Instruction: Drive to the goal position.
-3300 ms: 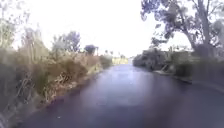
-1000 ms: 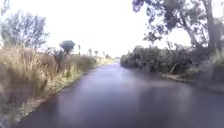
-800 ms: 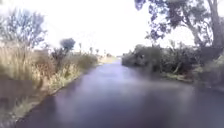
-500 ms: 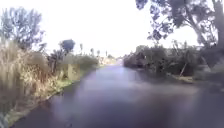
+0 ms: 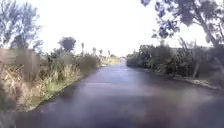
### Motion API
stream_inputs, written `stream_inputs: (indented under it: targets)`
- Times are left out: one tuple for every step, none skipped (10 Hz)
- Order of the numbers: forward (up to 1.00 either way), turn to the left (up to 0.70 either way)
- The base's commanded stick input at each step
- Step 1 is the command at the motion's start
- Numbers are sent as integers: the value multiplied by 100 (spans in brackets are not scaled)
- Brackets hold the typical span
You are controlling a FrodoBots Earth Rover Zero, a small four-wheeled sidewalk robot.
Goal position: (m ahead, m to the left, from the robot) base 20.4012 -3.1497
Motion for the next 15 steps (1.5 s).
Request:
stream_inputs:
  targets:
    - [100,0]
    - [100,0]
    - [100,0]
    - [99,0]
    - [98,0]
    - [98,1]
    - [98,2]
    - [98,2]
    - [98,1]
    - [98,-5]
    - [98,-31]
    - [98,-39]
    - [98,-37]
    - [98,-27]
    - [98,-13]
